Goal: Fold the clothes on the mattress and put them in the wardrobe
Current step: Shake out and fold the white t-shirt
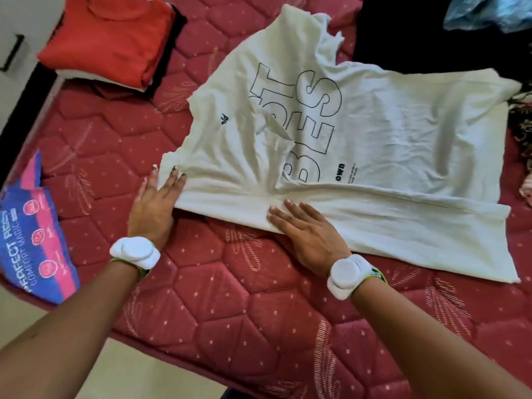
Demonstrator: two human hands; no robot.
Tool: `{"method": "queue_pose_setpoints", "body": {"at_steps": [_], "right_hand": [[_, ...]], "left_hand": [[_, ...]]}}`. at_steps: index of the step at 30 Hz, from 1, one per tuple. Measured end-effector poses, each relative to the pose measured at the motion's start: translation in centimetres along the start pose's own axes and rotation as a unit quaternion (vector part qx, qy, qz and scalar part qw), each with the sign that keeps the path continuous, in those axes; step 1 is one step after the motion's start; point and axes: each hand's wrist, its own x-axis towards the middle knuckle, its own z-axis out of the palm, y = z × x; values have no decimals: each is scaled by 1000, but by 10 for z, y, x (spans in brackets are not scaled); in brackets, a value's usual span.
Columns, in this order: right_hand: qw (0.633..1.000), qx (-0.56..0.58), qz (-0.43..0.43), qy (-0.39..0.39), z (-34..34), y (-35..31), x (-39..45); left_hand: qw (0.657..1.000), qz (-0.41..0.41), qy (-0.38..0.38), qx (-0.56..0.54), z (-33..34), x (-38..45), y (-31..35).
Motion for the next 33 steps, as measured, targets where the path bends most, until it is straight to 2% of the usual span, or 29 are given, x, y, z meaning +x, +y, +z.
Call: {"method": "queue_pose_setpoints", "body": {"at_steps": [3, 5, 8, 11, 13, 15, 16, 19, 21, 23, 25, 27, 28, 29, 30, 31, 32, 33], "right_hand": [[999, 15, -19, -29, -5, -7, 1], [1000, 18, -6, -6, -12, -8, 6], [989, 50, 74, 114, -26, -9, 43], [955, 48, 205, 208, -34, -3, 95], [934, 43, 315, 160, -36, 3, 119], [911, 40, 403, 72, -34, 11, 131], [902, 44, 424, 61, -32, 13, 136], [882, 103, 447, 109, -33, 22, 137], [863, 154, 456, 155, -32, 27, 136], [843, 201, 460, 193, -32, 28, 135], [839, 221, 460, 187, -33, 26, 136], [846, 244, 441, 174, -33, 25, 139], [843, 268, 430, 180, -36, 23, 140], [843, 291, 409, 192, -40, 19, 140], [857, 292, 364, 219, -45, 13, 138], [887, 261, 292, 243, -48, 6, 135], [925, 201, 201, 252, -49, -3, 131], [958, 124, 102, 235, -49, -11, 125]], "left_hand": [[999, 29, 12, 8, -1, -12, -15], [999, 29, 12, 4, 0, -24, -7], [996, -8, 58, -73, -11, -19, 5], [973, 36, 115, -198, -17, 16, 24], [973, 93, 84, -193, -10, 38, 40], [985, 121, 35, -119, 4, 48, 48], [989, 119, 15, -90, 11, 50, 46], [994, 88, 5, -71, 16, 51, 42], [992, 78, 39, -96, 14, 49, 49], [979, 115, 96, -138, 11, 50, 58], [954, 153, 120, -227, 6, 57, 67], [921, 119, 87, -361, -6, 64, 74], [896, 65, 45, -438, -16, 68, 76], [848, -12, -20, -529, -26, 72, 77], [765, -96, -102, -628, -36, 77, 76], [657, -176, -184, -709, -43, 81, 71], [554, -236, -251, -758, -47, 84, 63], [478, -269, -292, -783, -46, 85, 50]]}}
